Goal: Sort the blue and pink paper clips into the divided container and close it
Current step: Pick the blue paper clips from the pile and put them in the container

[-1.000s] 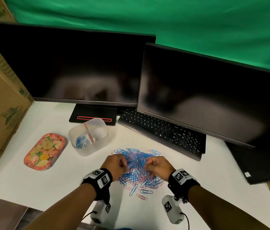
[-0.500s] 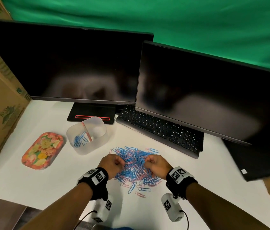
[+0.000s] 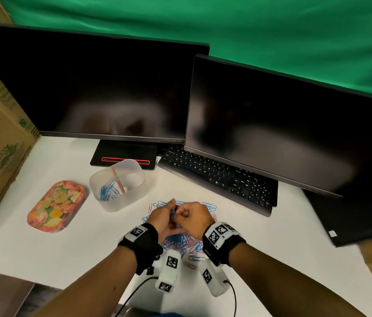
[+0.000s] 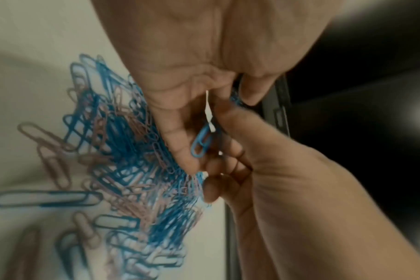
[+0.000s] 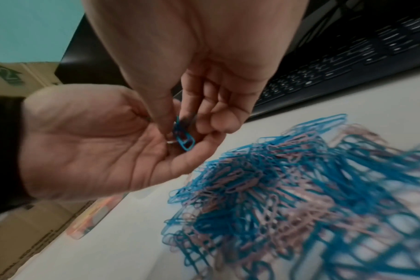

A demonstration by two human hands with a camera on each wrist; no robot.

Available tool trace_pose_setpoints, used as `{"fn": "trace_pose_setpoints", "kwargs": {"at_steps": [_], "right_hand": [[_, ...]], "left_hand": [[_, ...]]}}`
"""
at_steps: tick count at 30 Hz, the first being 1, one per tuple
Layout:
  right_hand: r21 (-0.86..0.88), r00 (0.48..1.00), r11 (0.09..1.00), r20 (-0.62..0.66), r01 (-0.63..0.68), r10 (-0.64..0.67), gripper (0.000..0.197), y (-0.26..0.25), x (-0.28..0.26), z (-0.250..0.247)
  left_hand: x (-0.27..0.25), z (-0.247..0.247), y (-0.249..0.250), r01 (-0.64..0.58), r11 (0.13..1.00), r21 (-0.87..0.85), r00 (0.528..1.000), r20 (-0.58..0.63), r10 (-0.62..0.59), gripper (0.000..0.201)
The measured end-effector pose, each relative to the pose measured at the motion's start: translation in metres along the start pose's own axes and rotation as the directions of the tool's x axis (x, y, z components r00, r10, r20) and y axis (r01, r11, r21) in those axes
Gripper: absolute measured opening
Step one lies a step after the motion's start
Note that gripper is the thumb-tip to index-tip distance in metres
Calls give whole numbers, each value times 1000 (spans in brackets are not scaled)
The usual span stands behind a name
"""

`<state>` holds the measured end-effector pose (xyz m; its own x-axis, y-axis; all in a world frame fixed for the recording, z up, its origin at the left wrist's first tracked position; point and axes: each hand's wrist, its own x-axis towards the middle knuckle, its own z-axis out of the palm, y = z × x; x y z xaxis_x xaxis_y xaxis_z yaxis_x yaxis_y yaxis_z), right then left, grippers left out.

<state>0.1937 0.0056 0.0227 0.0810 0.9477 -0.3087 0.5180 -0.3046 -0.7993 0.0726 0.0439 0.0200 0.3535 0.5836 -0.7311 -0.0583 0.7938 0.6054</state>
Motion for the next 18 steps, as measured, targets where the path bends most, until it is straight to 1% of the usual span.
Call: {"fn": "trace_pose_setpoints", "kwargs": {"at_steps": [1, 2, 4, 5, 6, 7, 8, 10, 12, 14, 18], "right_hand": [[25, 1000, 1000, 15, 14, -14, 3, -5, 2, 2], [49, 999, 998, 31, 30, -31, 7, -10, 3, 4], [93, 999, 995, 1, 37, -37, 10, -14, 4, 5], [66, 999, 997, -35, 36, -34, 10, -12, 5, 5], [-10, 998, 1000, -61, 29, -29, 11, -8, 5, 4], [-117, 998, 993, -51, 23, -30, 11, -2, 7, 4], [-229, 1000, 973, -7, 16, -18, 11, 4, 5, 5], [-445, 994, 895, 112, 40, 12, 17, 13, 1, 11], [-586, 981, 805, 192, 97, 21, 29, 20, -4, 20], [-651, 978, 747, 208, 131, 10, 34, 23, -6, 27], [-677, 980, 720, 201, 149, -14, 24, 28, -1, 34]], "left_hand": [[2, -1, 1, 8, 997, -79, 1000, -24, -10, 35], [3, -4, 3, 6, 992, -130, 999, -52, -13, 32], [2, -12, 6, -10, 989, -148, 994, -105, -5, 26], [3, -19, 7, -22, 991, -130, 990, -138, 4, 21], [3, -25, 7, -33, 994, -102, 985, -170, 16, 18], [3, -32, 6, -43, 996, -74, 979, -203, 27, 16], [2, -38, 6, -48, 998, -34, 973, -230, 39, 16], [-1, -48, 7, -42, 998, 52, 962, -267, 55, 18], [-3, -54, 10, -26, 992, 124, 957, -283, 60, 20], [-4, -59, 11, -13, 983, 183, 957, -283, 66, 21], [-3, -65, 10, 6, 975, 223, 959, -277, 58, 25]]}}
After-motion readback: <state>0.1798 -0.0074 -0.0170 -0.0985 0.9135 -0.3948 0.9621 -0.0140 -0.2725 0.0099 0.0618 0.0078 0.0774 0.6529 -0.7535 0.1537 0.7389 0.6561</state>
